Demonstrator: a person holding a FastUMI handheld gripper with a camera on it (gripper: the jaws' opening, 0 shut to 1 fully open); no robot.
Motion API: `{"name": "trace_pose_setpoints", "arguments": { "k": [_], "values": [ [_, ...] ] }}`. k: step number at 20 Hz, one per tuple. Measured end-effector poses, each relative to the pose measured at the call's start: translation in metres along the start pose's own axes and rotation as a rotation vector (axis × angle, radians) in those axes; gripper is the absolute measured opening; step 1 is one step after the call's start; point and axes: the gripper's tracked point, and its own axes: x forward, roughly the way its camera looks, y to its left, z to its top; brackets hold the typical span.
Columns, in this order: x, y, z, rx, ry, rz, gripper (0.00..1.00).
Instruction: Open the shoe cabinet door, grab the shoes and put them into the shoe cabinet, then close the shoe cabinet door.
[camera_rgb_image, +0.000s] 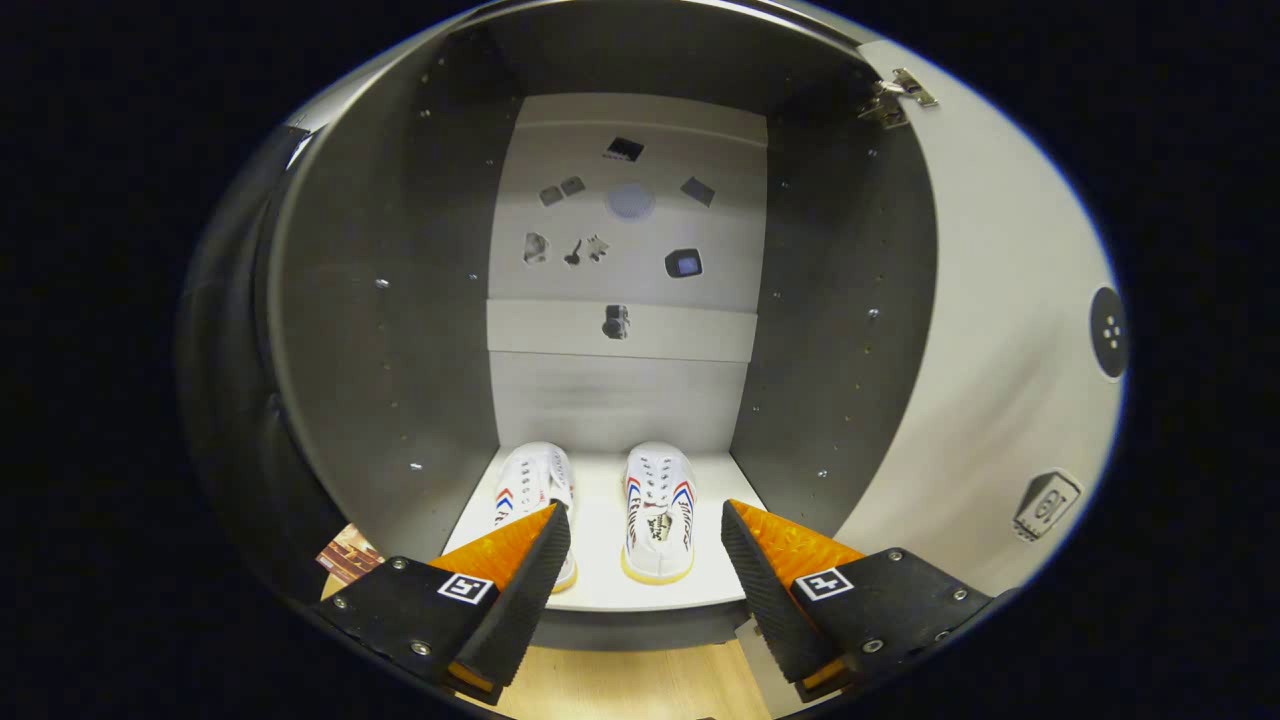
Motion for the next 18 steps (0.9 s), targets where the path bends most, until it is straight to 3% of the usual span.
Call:
{"name": "trace_pose_setpoints", "arguments": {
  "k": [10, 14, 18],
  "values": [
    [-0.169, -0.01, 0.001, -0.03, -0.077, 0.024, 0.94],
    [-0.24, -0.041, 0.002, -0.008, -0.091, 0.007, 0.94],
    [-0.301, -0.095, 0.004, -0.011, -0.11, -0.073, 0.94]
  ]
}}
